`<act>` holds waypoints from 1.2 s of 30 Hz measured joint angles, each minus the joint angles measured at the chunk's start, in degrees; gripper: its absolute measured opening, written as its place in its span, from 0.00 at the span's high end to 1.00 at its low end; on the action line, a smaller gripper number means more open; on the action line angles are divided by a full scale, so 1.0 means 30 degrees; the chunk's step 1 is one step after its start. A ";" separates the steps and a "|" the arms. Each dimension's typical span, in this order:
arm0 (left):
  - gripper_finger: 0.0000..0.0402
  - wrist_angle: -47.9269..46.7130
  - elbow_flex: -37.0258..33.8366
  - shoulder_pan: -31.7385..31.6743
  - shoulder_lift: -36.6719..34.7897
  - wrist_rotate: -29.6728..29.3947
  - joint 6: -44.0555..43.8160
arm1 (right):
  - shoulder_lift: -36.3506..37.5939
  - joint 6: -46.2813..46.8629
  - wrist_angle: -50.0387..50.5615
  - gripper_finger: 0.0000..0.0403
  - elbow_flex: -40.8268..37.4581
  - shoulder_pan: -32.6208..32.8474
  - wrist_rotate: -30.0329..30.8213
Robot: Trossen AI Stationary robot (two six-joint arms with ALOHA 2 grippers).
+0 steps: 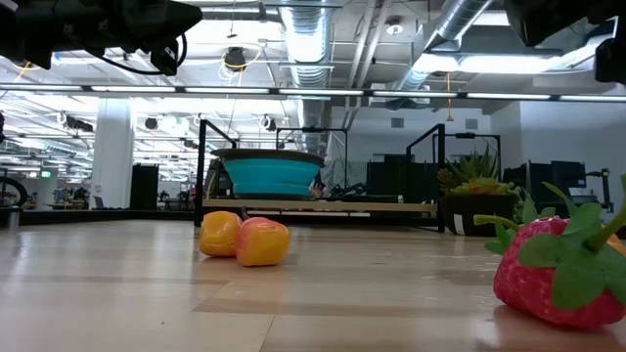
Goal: Pick & Place Fruit
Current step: Put the apple into the basket
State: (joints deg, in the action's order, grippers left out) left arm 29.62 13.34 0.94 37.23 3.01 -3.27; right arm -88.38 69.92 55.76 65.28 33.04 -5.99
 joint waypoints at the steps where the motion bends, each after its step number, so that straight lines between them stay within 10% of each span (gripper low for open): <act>1: 0.98 0.0004 0.0000 0.0004 0.0000 0.0000 0.0000 | 0.0000 0.0141 0.0019 0.06 0.0000 0.0000 -0.0003; 36: 0.98 0.0011 0.0000 0.0002 -0.0007 0.0000 0.0000 | -0.3519 -0.2816 0.2103 0.14 -0.2411 0.1264 -0.1392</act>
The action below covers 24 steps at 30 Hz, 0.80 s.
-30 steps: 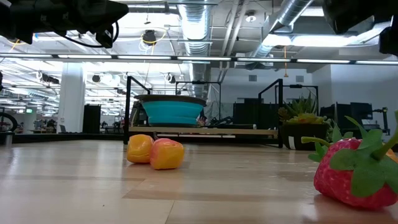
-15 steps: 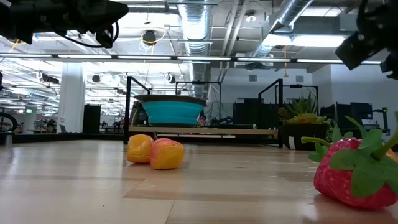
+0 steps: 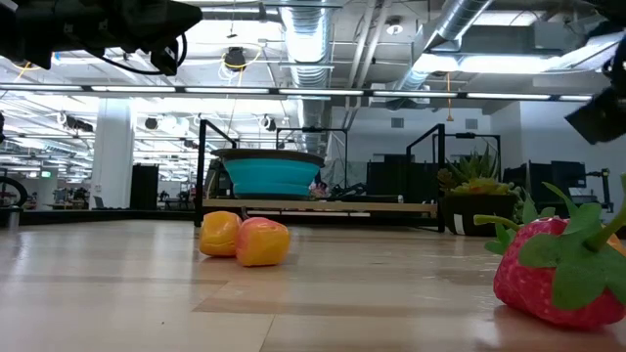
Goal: Pick & Place Fruit
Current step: Put the apple into the basket
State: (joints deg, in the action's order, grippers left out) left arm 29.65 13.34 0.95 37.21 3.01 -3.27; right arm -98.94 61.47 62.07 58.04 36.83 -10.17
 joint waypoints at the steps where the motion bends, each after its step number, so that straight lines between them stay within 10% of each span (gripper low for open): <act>1: 0.98 -0.0007 0.0000 0.0001 0.0000 0.0000 -0.0003 | 0.0030 -0.0001 -0.0471 0.15 -0.0220 0.0003 -0.0115; 24: 0.98 -0.0007 0.0000 -0.0001 0.0000 -0.1319 -0.0003 | 0.0081 0.1412 -0.3856 0.20 -0.1975 -0.0074 0.0731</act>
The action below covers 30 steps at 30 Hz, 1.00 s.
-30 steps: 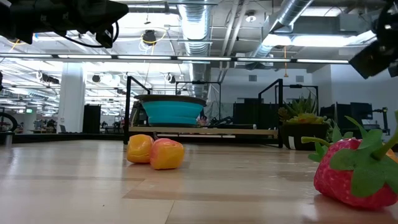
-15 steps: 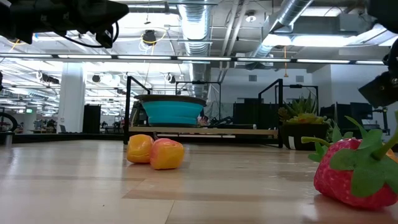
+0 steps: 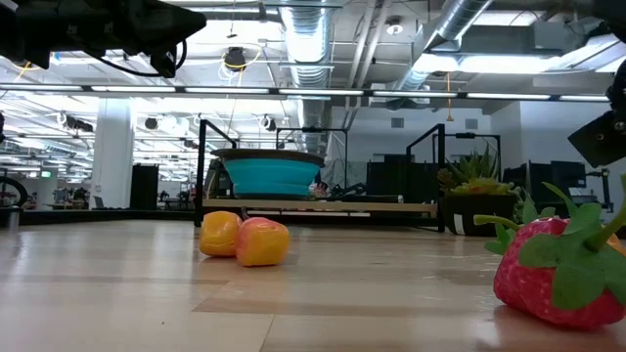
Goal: Pick & Place Fruit
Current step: Put the apple into the basket
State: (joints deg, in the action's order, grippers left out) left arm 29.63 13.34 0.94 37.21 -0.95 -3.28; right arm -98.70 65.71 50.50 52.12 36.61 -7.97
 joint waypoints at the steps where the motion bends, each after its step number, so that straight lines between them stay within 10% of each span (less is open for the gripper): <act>1: 0.98 0.0000 0.0000 0.0002 0.0000 0.0000 -0.0005 | -0.0005 0.0213 -0.0079 0.20 -0.0007 -0.0041 -0.0101; 30: 0.98 -0.0113 0.0000 0.0000 0.0000 0.0022 0.0003 | 0.2040 0.4804 -0.1188 0.21 -0.0022 -0.1394 0.1481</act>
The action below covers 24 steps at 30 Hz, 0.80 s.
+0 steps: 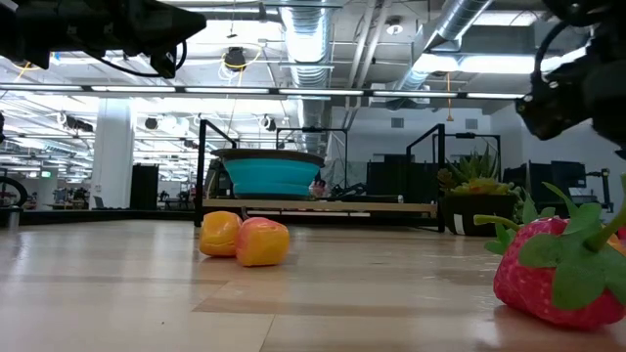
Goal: Pick & Place Fruit
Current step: Put the apple into the basket
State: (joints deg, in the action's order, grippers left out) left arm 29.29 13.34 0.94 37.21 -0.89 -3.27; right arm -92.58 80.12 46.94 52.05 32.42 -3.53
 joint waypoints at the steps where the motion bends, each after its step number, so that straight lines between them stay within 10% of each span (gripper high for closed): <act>1: 0.98 -0.0027 0.0000 -0.0005 0.0000 0.0000 0.0000 | -0.0040 -0.0235 0.0062 0.21 0.0006 0.0020 -0.0027; 24: 0.98 -0.0069 0.0000 -0.0001 0.0002 0.0002 0.0000 | -0.0197 -0.0865 0.0117 0.21 0.0015 -0.0525 0.1189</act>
State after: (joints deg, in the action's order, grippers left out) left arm 29.08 13.34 0.94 37.22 -0.88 -3.27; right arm -93.17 77.52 47.29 52.10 30.85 0.04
